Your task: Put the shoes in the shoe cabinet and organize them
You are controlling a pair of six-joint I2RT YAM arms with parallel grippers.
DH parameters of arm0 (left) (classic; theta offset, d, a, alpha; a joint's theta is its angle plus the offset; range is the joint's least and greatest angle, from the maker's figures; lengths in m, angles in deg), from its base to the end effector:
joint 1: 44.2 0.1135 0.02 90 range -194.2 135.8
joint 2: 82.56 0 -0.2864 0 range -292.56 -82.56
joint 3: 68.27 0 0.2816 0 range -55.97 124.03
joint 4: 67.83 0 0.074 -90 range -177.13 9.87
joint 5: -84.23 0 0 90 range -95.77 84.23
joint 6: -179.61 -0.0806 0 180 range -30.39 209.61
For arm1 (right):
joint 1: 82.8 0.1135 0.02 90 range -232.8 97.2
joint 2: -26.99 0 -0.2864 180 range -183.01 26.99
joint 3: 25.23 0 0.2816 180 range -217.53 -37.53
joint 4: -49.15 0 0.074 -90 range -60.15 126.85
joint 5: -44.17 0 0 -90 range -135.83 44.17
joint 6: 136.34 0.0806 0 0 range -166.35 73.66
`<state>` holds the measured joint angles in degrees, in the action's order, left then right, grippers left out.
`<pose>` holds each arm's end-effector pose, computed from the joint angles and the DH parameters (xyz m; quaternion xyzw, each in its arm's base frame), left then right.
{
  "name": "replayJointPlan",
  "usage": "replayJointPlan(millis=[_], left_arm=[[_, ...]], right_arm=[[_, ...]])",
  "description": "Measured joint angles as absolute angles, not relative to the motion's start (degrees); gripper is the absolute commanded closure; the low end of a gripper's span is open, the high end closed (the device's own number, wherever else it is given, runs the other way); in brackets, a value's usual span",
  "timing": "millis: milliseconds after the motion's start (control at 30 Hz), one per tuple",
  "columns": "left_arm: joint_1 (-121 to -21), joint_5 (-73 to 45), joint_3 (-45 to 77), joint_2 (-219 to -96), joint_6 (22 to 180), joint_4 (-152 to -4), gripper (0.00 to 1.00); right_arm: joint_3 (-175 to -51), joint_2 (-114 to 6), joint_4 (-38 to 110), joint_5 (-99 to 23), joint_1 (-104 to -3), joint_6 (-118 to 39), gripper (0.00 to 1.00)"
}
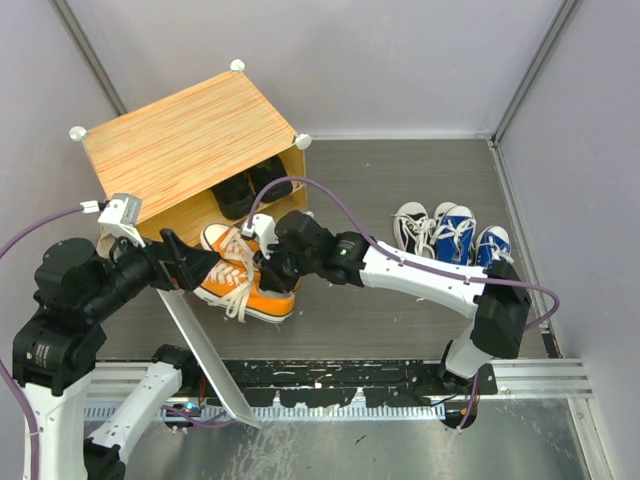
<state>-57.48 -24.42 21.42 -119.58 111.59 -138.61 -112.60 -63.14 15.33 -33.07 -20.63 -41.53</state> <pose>0.0963 -0.0492 0.4631 0.0342 0.8038 -0.3005 0.5123 0.1824 0.3837 0.2954 -0.4699 0.7549 0.3293 0.3178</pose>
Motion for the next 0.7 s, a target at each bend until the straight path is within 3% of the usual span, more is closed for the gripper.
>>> replayJointPlan(millis=[700], left_arm=[[-58.35,-25.04,23.01,-117.06,111.74,-136.49,0.02]], right_arm=[[-140.71,-84.80,14.87,-39.48,-20.54,-40.76,0.99]])
